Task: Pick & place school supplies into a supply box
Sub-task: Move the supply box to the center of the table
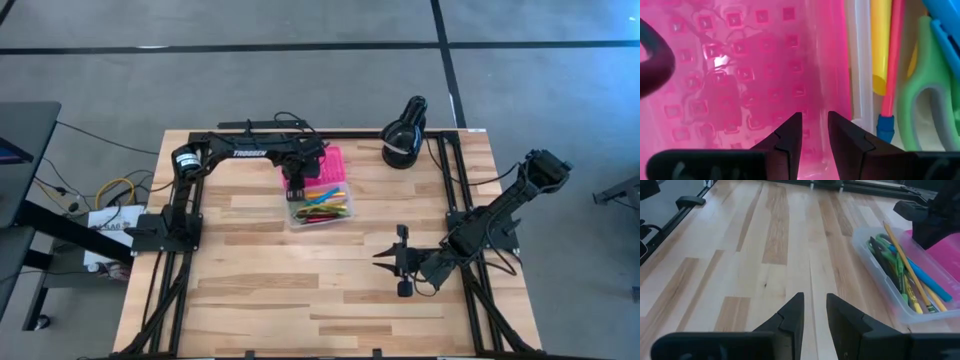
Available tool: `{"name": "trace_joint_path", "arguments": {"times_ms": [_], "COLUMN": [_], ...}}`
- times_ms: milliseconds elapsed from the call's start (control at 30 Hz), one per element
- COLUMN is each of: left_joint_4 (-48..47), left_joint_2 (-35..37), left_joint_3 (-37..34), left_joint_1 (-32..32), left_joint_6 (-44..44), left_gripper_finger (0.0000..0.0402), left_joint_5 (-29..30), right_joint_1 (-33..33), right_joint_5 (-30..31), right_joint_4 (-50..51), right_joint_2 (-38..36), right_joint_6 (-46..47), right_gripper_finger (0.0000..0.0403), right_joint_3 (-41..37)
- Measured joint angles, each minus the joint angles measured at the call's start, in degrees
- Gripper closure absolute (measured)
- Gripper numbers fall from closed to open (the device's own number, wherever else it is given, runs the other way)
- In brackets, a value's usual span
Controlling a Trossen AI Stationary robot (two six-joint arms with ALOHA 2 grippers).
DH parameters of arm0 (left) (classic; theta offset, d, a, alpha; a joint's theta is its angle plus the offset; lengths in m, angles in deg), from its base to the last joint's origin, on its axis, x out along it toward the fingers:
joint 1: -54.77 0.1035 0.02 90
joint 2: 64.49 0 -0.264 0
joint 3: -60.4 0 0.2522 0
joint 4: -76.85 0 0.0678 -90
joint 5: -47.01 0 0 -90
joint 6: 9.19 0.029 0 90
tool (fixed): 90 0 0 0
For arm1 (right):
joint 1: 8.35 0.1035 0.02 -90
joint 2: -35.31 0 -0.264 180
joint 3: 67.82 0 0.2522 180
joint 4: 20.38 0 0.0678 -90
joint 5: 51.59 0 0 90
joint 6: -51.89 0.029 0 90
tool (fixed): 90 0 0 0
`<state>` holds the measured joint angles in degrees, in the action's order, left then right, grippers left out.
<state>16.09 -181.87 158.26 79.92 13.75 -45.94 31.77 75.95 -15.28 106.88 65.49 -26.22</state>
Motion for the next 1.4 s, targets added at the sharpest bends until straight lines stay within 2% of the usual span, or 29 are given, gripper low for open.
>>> {"name": "trace_joint_path", "arguments": {"times_ms": [567,967,1400], "left_joint_4": [-2.1,-3.3,0.1], "left_joint_2": [0.0,0.0,0.0], "left_joint_3": [0.0,0.0,0.0], "left_joint_1": [-5.7,-14.7,-25.1], "left_joint_6": [-1.2,-3.0,-4.5], "left_gripper_finger": [0.0313,0.0313,0.0313], "left_joint_5": [-4.0,-4.3,-4.3], "right_joint_1": [0.0,0.0,0.0], "right_joint_5": [0.0,0.0,0.0], "right_joint_4": [0.0,0.0,-0.6], "right_joint_2": [0.0,0.0,0.0], "right_joint_6": [-0.5,-0.1,-0.1], "right_gripper_finger": [0.0326,0.0326,0.0326], "right_joint_3": [0.0,0.0,0.0]}}
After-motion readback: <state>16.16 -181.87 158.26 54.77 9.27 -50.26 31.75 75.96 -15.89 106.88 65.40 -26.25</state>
